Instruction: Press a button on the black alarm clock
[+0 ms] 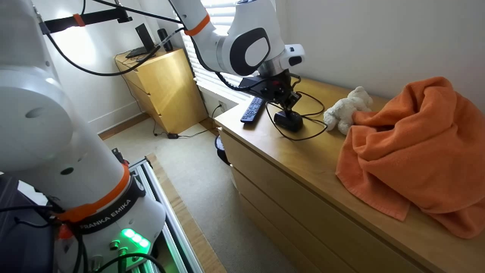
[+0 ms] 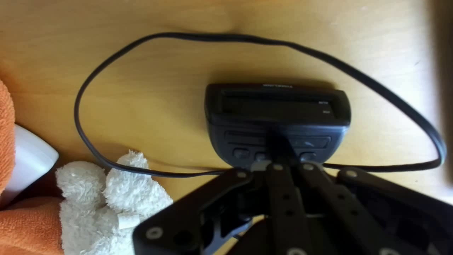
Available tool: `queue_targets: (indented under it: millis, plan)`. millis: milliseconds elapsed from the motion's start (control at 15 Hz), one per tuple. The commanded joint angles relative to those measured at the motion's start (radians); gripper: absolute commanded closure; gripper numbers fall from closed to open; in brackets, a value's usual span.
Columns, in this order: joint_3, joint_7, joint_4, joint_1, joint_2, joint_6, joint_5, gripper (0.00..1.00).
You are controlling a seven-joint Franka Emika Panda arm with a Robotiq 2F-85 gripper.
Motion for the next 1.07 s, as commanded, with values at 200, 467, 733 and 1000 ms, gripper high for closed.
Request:
queue_targets:
  millis: [200,467,733,1000]
  plan:
    - [-0.031,0.062,0.054,0.011,-0.042,-0.144,-0.048,1.00]
    - [0.018,0.041,0.094,-0.027,-0.109,-0.302,-0.016,1.00]
    - [0.056,0.015,0.156,-0.064,-0.192,-0.597,0.025,0.66]
    - [0.064,-0.016,0.219,-0.097,-0.267,-0.814,0.082,0.38]
